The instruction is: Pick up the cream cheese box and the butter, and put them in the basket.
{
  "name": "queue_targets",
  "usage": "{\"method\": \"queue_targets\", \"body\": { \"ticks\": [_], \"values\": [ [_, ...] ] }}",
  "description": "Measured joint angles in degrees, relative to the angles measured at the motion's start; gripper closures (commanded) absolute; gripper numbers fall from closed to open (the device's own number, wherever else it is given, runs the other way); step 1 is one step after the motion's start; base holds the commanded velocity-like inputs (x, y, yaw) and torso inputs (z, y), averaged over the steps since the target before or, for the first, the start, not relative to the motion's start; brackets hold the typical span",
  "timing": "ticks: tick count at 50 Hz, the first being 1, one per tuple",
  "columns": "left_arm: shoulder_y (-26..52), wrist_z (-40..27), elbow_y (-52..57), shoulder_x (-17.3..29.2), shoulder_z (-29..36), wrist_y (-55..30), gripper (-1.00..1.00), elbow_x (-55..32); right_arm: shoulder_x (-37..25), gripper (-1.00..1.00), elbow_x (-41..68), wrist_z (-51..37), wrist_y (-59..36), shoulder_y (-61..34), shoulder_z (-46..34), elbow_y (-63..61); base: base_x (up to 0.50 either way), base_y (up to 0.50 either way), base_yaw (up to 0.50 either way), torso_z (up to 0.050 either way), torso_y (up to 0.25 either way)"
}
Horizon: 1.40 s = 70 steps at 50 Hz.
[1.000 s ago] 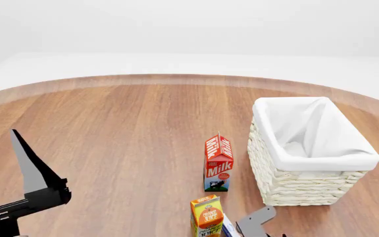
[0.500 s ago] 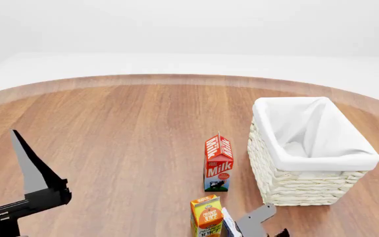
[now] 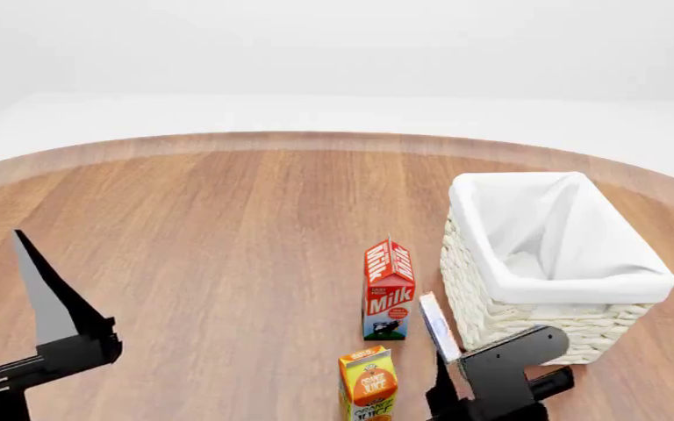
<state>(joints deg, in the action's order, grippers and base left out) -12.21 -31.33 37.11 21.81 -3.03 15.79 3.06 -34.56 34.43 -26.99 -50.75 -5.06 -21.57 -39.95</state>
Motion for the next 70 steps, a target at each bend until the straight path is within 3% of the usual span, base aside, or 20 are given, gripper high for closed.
{"method": "queue_targets", "body": {
  "ticks": [17, 38, 53, 70],
  "values": [
    [-0.14, -0.28, 0.69, 0.25, -0.14, -0.40, -1.00, -0.10, -5.02, 1.00, 20.79, -11.39, -10.71, -7.79, 17.23, -15.06, 0.00, 0.00, 0.00, 0.000, 0.001],
    [-0.06, -0.54, 0.60, 0.47, 0.19, -0.40, -1.00, 0.11, -16.58, 1.00, 46.98, -27.43, -13.07, -25.59, 29.14, -16.92, 0.00, 0.00, 0.00, 0.000, 0.000],
    [-0.04, -0.63, 0.34, 0.58, 0.70, -0.30, -1.00, 0.30, -19.99, 1.00, 51.73, -27.44, -14.93, -42.28, 25.42, -9.32, 0.00, 0.00, 0.00, 0.000, 0.000],
    [0.22, -0.65, 0.20, 0.78, 1.22, -0.56, -1.00, 0.40, -15.28, 1.00, 44.27, -16.25, -18.40, -64.32, 12.42, 11.25, 0.00, 0.00, 0.00, 0.000, 0.001]
  ]
}}
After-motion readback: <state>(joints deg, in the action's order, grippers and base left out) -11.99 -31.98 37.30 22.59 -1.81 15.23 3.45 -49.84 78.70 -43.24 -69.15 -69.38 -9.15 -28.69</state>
